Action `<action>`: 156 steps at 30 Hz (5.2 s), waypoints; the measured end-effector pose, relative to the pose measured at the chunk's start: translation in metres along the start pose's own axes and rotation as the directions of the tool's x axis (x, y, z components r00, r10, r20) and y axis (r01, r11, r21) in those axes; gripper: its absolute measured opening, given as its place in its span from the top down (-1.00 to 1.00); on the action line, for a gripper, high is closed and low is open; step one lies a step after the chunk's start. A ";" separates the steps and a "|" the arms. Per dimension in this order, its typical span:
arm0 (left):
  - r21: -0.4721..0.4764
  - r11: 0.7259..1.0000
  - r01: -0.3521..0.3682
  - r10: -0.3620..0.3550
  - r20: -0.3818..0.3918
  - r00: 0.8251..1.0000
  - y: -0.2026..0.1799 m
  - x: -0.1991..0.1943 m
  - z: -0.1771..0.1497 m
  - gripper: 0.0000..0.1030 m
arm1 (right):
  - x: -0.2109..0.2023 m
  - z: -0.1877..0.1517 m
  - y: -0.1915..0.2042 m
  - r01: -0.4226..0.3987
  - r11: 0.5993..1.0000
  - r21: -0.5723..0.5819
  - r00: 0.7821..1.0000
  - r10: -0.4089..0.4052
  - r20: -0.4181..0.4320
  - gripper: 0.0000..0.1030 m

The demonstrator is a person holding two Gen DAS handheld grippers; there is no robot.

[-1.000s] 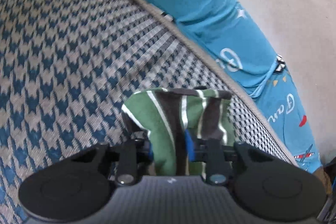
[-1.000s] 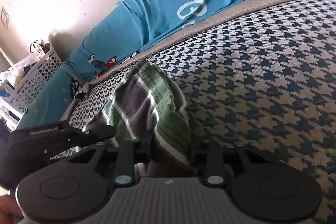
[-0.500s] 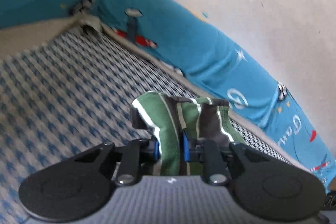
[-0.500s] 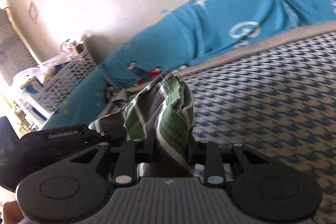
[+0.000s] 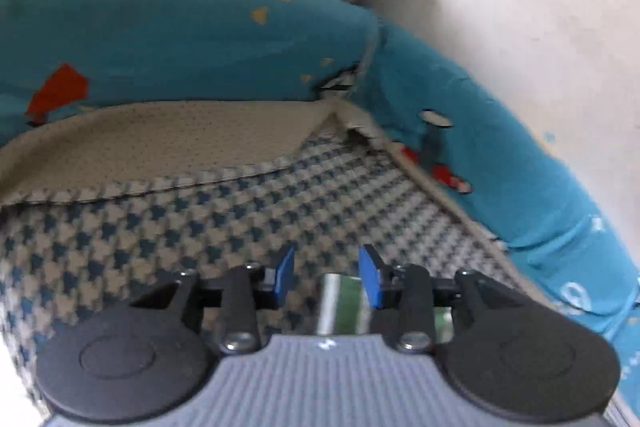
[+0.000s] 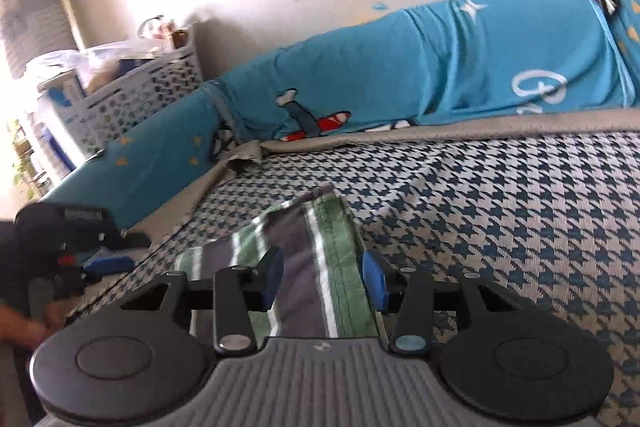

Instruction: Fold clothes

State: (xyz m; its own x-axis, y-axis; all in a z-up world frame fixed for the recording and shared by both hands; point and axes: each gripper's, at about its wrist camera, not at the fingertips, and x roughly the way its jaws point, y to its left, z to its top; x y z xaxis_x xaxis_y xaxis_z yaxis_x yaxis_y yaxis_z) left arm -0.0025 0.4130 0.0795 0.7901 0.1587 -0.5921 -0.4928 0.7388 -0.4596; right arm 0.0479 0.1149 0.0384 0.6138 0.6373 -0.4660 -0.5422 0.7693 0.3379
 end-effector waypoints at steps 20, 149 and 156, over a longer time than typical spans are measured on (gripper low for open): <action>0.148 0.984 0.097 -0.065 -0.202 0.977 -0.033 0.052 -0.057 -0.11 | 0.015 -0.033 0.025 -0.041 0.977 -0.210 0.994 0.018 -0.111 0.24; 0.493 0.866 -0.082 0.176 -0.147 0.973 -0.072 -0.099 -0.161 -1.00 | -0.119 -0.067 0.014 0.249 0.960 -0.125 0.915 -0.276 -0.295 -0.01; 0.484 0.869 -0.100 0.197 -0.154 0.968 -0.069 -0.096 -0.160 -1.00 | -0.119 -0.067 0.015 0.252 0.959 -0.128 0.914 -0.279 -0.295 -0.01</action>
State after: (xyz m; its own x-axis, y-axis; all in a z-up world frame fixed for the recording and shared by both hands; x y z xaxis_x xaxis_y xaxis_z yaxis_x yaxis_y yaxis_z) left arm -0.1028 0.2424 0.0621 0.6118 0.1987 -0.7656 -0.3314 0.9433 -0.0200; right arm -0.0717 0.0478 0.0437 0.5430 0.3543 -0.7613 -0.4390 0.8926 0.1022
